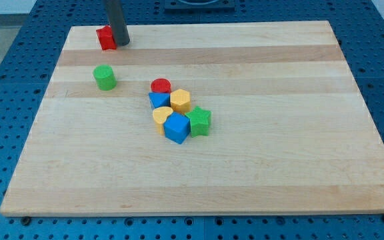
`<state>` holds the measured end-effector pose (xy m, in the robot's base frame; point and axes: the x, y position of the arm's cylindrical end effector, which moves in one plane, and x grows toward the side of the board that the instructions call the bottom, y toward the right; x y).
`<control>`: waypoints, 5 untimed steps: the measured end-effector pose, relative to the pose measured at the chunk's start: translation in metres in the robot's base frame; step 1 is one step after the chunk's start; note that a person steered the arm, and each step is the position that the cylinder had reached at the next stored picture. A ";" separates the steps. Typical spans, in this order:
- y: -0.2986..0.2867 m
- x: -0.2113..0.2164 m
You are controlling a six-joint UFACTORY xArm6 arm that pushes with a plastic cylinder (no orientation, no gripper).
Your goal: Move the red star towards top left
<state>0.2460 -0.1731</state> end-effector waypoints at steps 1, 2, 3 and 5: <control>-0.002 0.020; -0.015 0.025; -0.032 0.015; -0.041 0.011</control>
